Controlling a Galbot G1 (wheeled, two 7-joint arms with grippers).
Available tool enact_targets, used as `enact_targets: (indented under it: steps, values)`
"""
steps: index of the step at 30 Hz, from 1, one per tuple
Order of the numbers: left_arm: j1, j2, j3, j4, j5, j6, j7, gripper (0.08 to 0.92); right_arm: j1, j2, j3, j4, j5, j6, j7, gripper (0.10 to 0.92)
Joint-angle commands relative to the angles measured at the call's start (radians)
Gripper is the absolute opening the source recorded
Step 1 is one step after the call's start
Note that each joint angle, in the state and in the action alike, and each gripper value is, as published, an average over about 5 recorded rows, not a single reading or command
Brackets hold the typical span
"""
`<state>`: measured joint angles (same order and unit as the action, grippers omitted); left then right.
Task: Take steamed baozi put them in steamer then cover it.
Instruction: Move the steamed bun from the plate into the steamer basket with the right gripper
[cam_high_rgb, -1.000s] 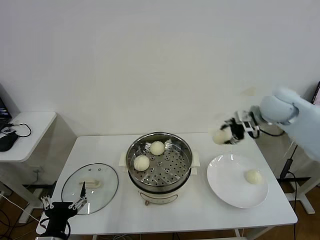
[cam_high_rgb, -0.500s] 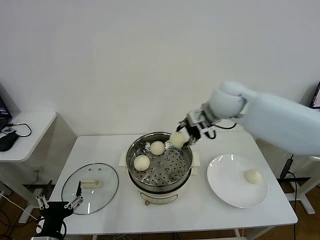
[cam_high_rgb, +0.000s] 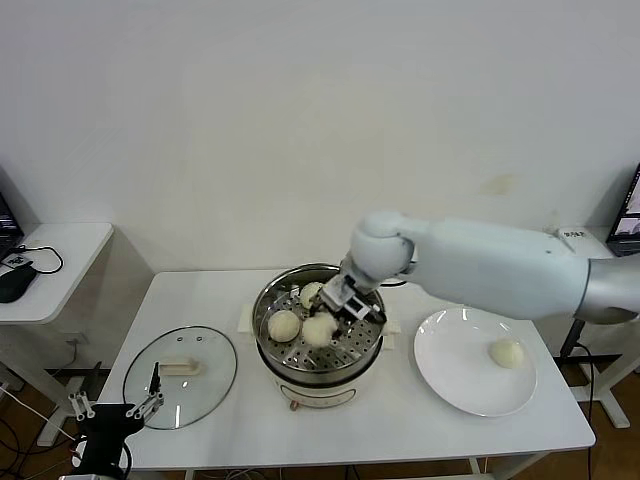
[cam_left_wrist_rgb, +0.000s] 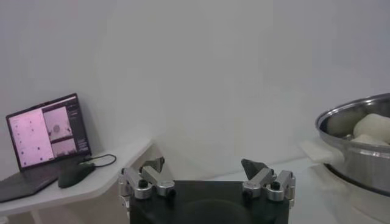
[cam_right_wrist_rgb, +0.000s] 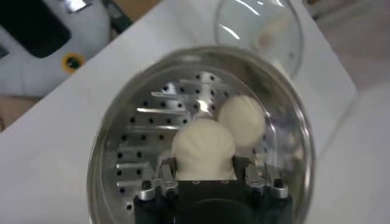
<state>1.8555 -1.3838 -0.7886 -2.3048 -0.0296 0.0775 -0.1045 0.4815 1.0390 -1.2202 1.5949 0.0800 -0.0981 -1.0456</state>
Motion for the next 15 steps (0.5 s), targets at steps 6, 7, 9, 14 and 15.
enact_targets:
  steps: [6,7,9,14,15]
  values:
    - [-0.003,0.001,0.0,0.004,-0.001,-0.001,0.0,0.823,-0.005,0.048,-0.069,0.006,-0.124,0.186,-0.05,0.603]
    - [-0.004,0.002,0.0,0.004,-0.001,-0.001,0.0,0.823,-0.006,0.044,-0.068,0.01,-0.122,0.187,-0.049,0.611]
    - [-0.005,0.002,0.001,0.006,-0.001,-0.001,0.0,0.823,-0.007,0.038,-0.063,0.015,-0.117,0.188,-0.042,0.623]
    - [-0.006,0.003,0.002,0.006,-0.001,-0.001,0.0,0.823,0.006,0.009,-0.032,0.013,-0.106,0.192,-0.032,0.714]
    - [-0.006,0.003,0.002,0.007,-0.001,-0.001,0.0,0.823,0.013,0.0,-0.024,0.012,-0.103,0.192,-0.034,0.739]
